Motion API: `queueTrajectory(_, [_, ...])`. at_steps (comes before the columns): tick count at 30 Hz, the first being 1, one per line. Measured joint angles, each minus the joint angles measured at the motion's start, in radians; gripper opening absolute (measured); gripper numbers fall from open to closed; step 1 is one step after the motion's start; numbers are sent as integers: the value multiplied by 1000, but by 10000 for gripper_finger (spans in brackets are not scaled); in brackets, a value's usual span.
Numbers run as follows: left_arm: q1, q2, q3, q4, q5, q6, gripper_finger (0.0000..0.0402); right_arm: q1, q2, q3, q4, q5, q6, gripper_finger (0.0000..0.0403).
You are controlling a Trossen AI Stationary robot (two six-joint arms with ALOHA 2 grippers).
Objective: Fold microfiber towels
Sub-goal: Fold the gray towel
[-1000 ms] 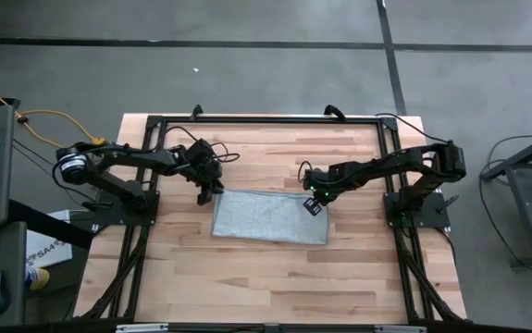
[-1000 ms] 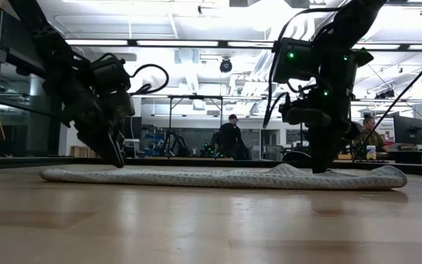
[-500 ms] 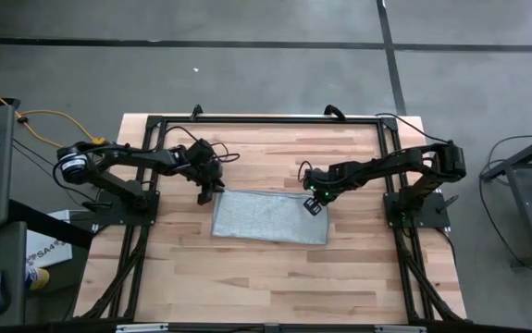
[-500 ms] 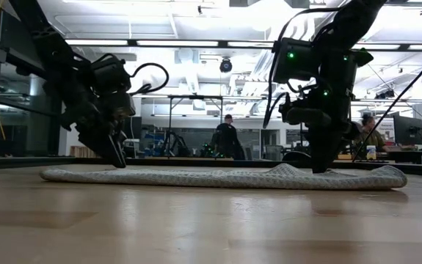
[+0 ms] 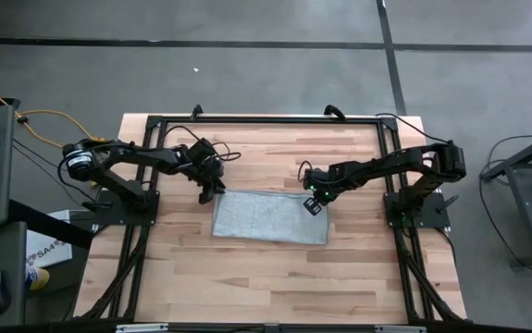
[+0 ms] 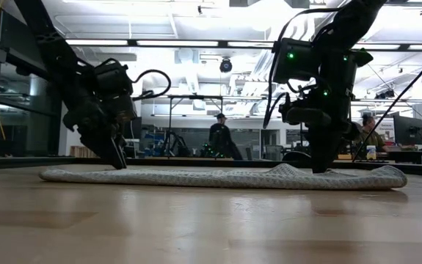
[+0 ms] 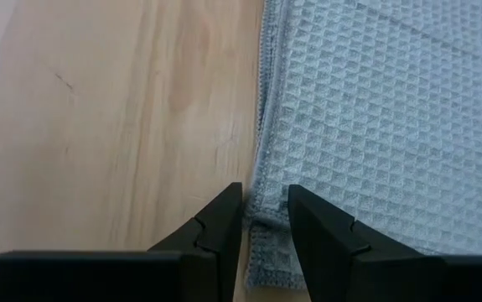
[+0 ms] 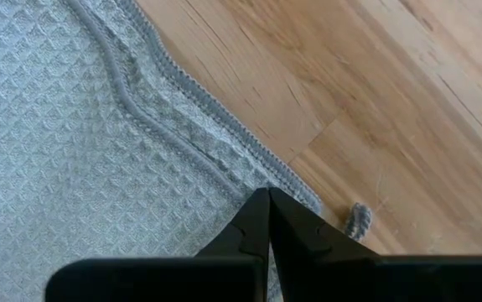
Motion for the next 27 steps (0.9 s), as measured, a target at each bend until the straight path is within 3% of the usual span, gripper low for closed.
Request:
queueTrajectory(5, [0,0,0,-12,1,-9,92,0,0,0,0,-1,0,2])
queueTrajectory(14, [-1,0,0,-31,7,-64,9,0,0,0,0,-2,0,2])
queueTrajectory(27, [-2,-38,-5,-63,-1,-87,6,0,0,0,-1,-9,0,2])
